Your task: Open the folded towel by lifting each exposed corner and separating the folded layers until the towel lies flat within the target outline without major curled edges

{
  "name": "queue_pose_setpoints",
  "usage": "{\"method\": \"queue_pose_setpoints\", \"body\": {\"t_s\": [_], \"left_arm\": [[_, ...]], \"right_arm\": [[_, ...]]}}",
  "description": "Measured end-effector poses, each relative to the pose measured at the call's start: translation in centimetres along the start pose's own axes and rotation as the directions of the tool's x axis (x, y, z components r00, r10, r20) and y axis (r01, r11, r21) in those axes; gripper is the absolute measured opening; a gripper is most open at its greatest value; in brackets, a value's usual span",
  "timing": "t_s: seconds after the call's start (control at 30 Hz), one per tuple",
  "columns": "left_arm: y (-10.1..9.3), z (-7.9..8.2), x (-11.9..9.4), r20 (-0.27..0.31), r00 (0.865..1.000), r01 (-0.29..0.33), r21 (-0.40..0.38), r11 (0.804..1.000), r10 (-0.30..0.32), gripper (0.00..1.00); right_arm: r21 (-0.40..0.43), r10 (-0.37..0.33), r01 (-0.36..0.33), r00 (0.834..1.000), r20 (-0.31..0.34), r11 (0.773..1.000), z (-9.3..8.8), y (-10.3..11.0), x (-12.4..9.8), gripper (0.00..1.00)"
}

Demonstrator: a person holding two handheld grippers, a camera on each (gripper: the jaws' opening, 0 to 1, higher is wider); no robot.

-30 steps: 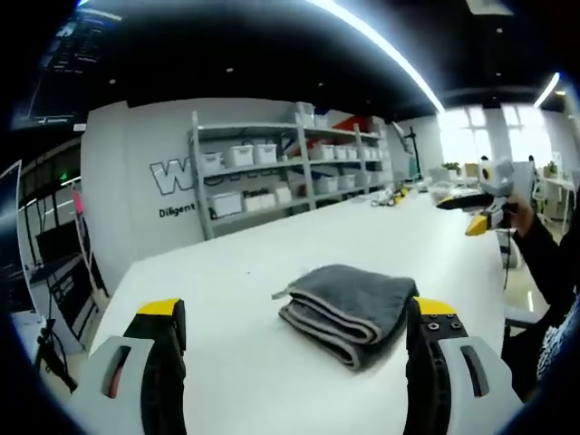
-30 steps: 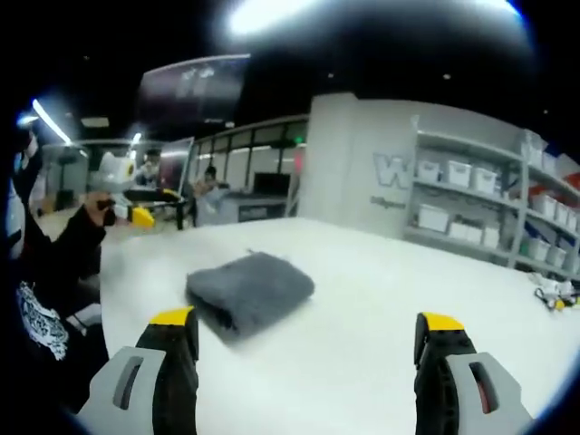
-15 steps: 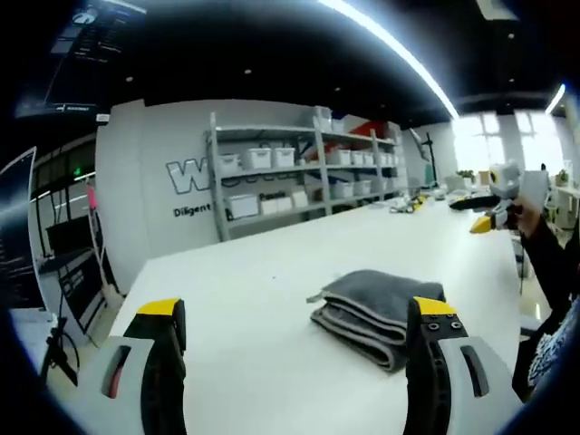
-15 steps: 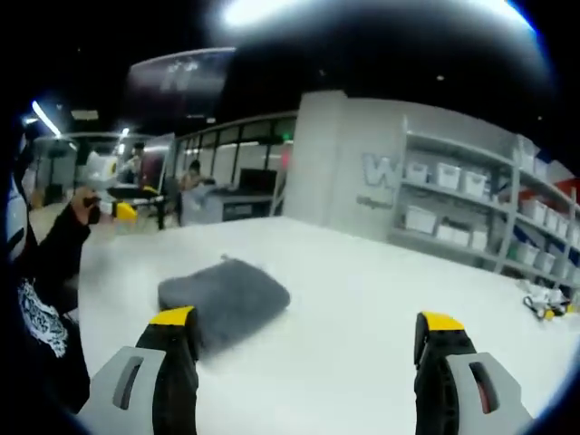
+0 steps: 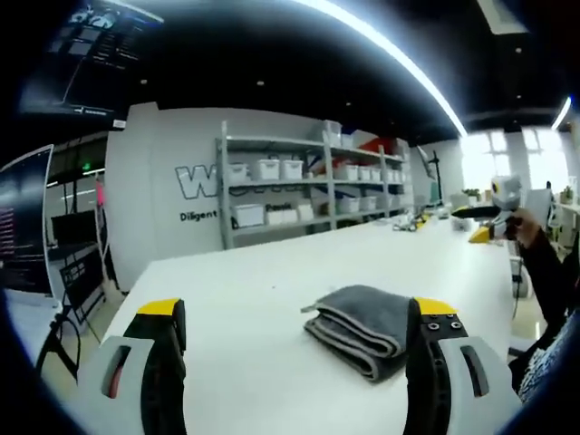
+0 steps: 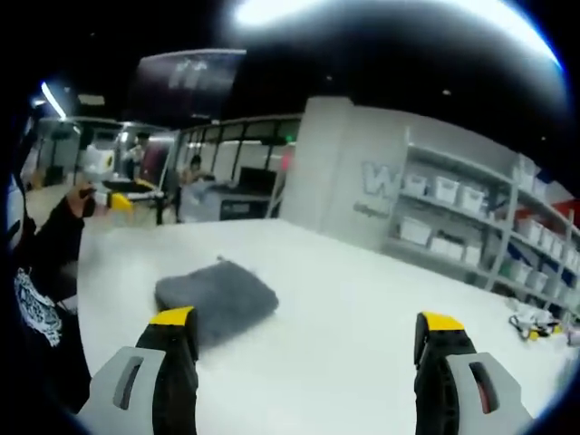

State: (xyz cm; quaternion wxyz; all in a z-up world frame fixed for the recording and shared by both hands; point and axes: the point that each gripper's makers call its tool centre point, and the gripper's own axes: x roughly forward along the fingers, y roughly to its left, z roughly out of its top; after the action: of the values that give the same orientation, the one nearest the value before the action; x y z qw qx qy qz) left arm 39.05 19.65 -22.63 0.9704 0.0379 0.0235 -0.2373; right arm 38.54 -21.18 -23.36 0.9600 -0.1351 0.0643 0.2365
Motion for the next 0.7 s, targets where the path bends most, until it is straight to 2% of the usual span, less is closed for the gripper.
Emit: {"method": "queue_pose_setpoints", "body": {"t_s": [0.07,0.2,0.33,0.47,0.57,0.67,0.7], "left_arm": [[0.0,0.0,-0.1,0.005,1.0,-0.003,-0.014,1.0,0.003,1.0],[-0.7,0.3,-0.3,0.024,1.0,-0.005,-0.026,1.0,0.005,1.0],[-1.6,0.9,-0.6,0.04,0.999,0.004,-0.023,1.0,-0.003,1.0],[-2.1,1.8,-0.8,0.073,0.997,-0.006,-0.019,1.0,0.007,1.0],[-2.5,2.1,-1.0,0.092,0.996,-0.005,-0.036,0.999,0.009,1.0],[-2.9,2.2,-1.0,0.101,0.995,-0.002,-0.041,0.999,0.006,1.0],[-3.1,2.2,-1.1,0.103,0.995,0.0,-0.049,0.999,0.005,1.0]], "right_arm": [[-0.009,0.0,0.0,1.0,-0.001,1.0,0.5,-0.1,0.1,1.0],[-0.087,0.007,-0.008,1.0,-0.015,0.996,2.1,-0.4,0.3,1.0],[-0.13,0.023,-0.026,1.0,-0.018,0.991,3.8,-0.8,0.3,1.0],[-0.199,0.036,-0.041,0.999,-0.025,0.979,6.1,-1.5,0.3,1.0],[-0.22,0.048,-0.053,0.998,-0.028,0.974,7.5,-1.9,0.3,1.0],[-0.267,0.071,-0.08,0.996,-0.044,0.96,8.8,-2.1,0.3,1.0],[-0.284,0.097,-0.11,0.994,-0.059,0.953,9.5,-1.9,0.4,1.0]]}}
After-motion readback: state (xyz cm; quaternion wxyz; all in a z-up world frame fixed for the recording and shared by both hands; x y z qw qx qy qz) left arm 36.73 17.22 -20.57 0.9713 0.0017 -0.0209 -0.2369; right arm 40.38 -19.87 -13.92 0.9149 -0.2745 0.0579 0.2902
